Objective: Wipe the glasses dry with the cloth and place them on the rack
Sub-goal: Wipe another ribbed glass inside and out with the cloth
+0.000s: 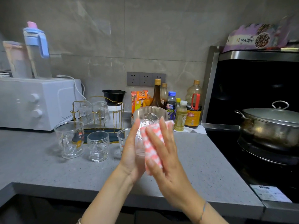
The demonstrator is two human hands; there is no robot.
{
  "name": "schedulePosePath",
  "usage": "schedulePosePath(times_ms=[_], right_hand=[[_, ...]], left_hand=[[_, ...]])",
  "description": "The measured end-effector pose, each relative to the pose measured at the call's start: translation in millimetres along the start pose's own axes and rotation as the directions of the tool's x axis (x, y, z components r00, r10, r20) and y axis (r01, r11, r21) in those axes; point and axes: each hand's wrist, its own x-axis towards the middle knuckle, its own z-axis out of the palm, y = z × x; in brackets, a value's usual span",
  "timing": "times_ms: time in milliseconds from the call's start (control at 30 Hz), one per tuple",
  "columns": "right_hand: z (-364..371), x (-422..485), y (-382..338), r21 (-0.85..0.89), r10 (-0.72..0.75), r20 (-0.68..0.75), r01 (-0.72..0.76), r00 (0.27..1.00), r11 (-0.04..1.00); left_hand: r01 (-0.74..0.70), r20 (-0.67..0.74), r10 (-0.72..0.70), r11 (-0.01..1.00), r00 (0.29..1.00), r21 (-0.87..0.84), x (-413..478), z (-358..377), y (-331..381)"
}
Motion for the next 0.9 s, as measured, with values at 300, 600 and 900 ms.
schedulePosePath(times_ms=[300,600,900], right_hand=[[-3,3,2,-0.058,-0.012,-0.012,0.011,1.000,0.998],[-19,35,19,0.040,0.135,-0.097,-0.132,0.986,0.990],[10,-2,16,0.123,0.069,-0.046,-0.063,0.997,0.990]], left_hand=[[0.030,0.015,-0.031,0.997,0.999,0.069,0,-6,2],[0.007,0.056,-0.013,0.994,0.998,0.113,1,-3,-6],[-0.025,-0.081,0.028,0.999,0.996,0.039,11,-7,1]])
